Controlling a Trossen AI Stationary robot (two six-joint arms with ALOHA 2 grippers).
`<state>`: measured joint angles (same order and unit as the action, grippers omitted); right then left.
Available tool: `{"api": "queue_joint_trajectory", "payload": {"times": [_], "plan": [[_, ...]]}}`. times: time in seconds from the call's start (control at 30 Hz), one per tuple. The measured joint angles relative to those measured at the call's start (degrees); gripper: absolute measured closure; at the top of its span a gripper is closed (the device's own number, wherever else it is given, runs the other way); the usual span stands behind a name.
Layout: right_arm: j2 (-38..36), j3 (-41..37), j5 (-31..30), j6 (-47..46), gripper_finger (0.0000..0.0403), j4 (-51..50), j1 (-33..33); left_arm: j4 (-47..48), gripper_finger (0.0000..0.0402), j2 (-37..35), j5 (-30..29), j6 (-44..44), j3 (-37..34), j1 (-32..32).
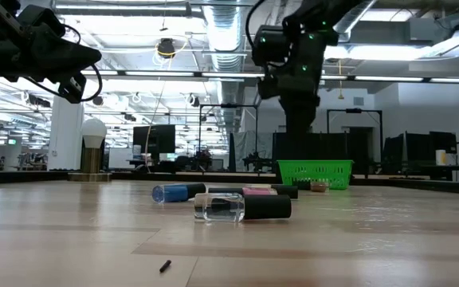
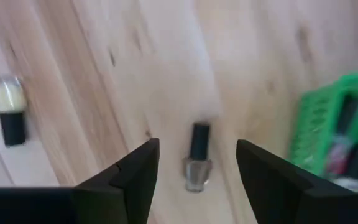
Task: Pick & Place Nail Polish
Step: Put the brown nail polish into the green bin
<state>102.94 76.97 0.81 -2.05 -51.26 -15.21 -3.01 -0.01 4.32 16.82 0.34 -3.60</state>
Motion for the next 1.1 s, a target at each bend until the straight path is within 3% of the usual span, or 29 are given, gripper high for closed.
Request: {"api": "queue_joint_trajectory", "payload": {"times": [0.67,0.93,1.1], "plan": [[0.57,-13.15,-0.47,-1.02,0.0218,13.95,-0.21,0.0,0.0393,0.0,0.0,0.0,0.0,-0.02],[5.78,-13.63,-0.33,-1.05,0.0238,14.92,-0.14,0.0,0.0393,0.0,-0.02,0.02,0.0,-0.01],[7.07,-12.91,0.39,-0.63,0.0284,13.71,0.77,0.02,0.0393,0.0,-0.02,0.01,0.0,0.0]]}}
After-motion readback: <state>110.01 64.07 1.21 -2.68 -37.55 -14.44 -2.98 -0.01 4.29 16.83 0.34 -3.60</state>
